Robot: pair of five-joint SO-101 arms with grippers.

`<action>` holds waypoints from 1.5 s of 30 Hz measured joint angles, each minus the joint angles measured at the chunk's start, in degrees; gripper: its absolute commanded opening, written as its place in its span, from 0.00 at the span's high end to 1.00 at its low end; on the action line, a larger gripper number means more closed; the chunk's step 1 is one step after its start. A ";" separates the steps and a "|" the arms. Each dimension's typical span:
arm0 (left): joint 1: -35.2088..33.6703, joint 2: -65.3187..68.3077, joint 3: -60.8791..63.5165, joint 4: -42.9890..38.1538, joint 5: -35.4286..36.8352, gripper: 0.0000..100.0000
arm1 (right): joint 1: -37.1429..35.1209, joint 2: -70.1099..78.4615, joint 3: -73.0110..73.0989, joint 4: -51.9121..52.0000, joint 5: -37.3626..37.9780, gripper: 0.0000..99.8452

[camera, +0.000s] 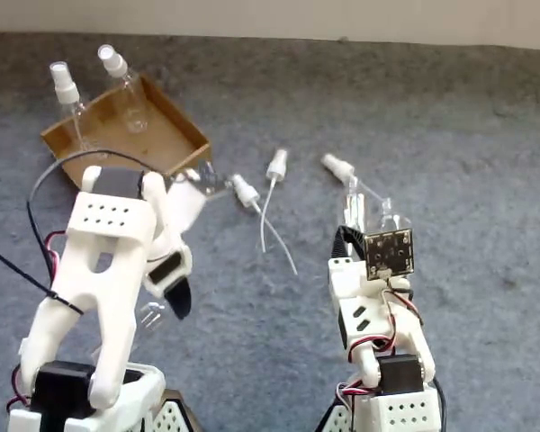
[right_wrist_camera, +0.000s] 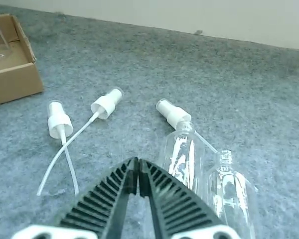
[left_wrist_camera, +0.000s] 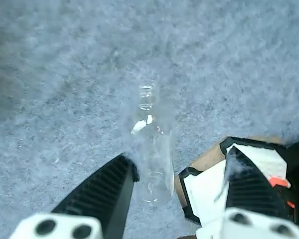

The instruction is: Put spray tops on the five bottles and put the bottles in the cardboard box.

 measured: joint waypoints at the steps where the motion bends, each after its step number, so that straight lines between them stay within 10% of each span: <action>1: 0.00 0.00 1.32 0.00 -1.76 0.75 | 0.00 0.00 0.00 0.00 0.00 1.00; 35: -8.62 -0.09 27.16 -24.97 -9.41 0.75 | 0.00 0.00 0.00 2.11 0.00 1.00; 45: -8.53 -0.09 27.16 -24.97 -9.41 0.95 | 0.00 0.00 0.00 2.11 0.00 1.00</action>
